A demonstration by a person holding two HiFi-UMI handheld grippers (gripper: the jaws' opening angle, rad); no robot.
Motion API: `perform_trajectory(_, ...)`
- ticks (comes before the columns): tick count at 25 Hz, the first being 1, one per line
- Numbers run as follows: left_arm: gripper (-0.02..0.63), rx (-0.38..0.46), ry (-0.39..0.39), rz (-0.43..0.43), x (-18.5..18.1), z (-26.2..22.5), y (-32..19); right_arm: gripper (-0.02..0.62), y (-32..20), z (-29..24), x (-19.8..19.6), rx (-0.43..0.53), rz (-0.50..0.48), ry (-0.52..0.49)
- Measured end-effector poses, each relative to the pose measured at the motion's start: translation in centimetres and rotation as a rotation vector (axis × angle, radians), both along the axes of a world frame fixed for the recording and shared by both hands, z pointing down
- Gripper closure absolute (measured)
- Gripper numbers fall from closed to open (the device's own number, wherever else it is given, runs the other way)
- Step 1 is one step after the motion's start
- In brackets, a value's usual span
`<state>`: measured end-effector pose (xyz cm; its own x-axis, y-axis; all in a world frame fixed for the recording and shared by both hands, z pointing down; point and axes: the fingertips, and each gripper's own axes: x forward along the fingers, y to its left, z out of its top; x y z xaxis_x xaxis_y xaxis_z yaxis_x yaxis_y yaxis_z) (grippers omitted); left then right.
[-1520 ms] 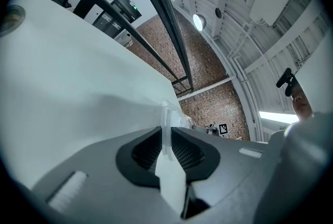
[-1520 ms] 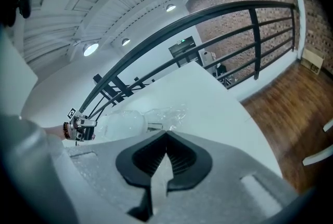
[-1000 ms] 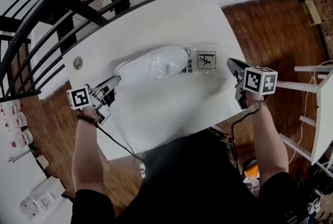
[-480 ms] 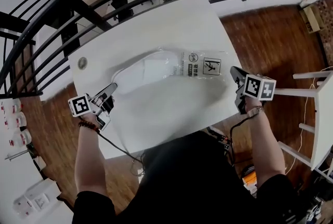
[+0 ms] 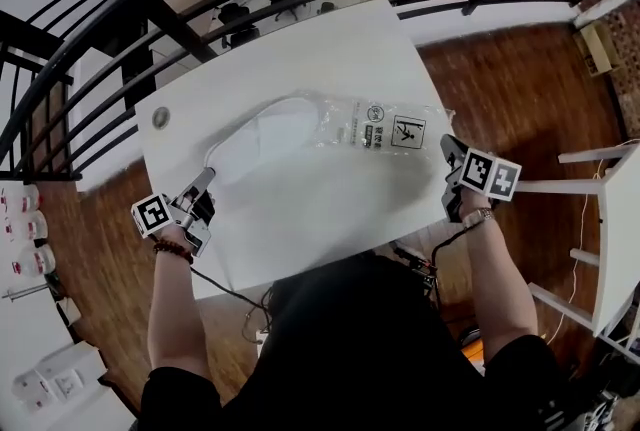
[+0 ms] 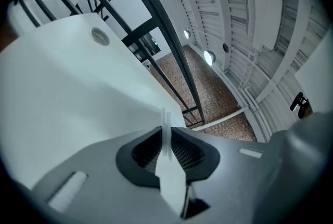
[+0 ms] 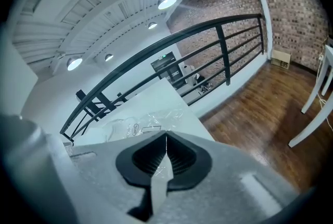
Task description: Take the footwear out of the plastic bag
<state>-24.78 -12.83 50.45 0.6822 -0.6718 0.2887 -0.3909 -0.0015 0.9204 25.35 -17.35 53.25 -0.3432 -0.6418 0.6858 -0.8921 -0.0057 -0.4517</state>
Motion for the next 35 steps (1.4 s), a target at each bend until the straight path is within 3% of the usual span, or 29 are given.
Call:
perform_trajectory(10,0.532,0.015,0.023,-0.142,-1.1,0.6,2.1,0.603,1.0,0.1,2.4,0.011,0.126,-0.046)
perform_trajectory(16,0.532,0.011,0.038,-0.219,-1.6,1.0,3.0,0.602,1.5,0.1,1.9,0.003,0.127,-0.060)
perform_trajectory(20,0.529,-0.011,0.009,-0.284,-1.7,1.5,3.0,0.601,1.7,-0.1,1.3,-0.007,0.097,-0.061)
perform_trajectory(23,0.521,-0.042,-0.074,-0.319,-2.2,2.9,3.3,0.596,1.8,0.1,1.3,-0.009,0.077,-0.052)
perform_trajectory(25,0.509,-0.070,-0.161,-0.318,-2.7,3.9,3.7,0.549,2.0,0.5,1.0,-0.015,0.062,-0.047)
perform_trajectory(29,0.380,-0.112,-0.296,-0.298,-3.2,5.1,4.3,0.478,2.4,1.0,0.9,-0.021,0.042,-0.025)
perform_trajectory(35,0.330,-0.157,-0.481,-0.259,-3.6,5.4,5.1,0.422,2.7,0.8,1.7,-0.023,0.025,0.053)
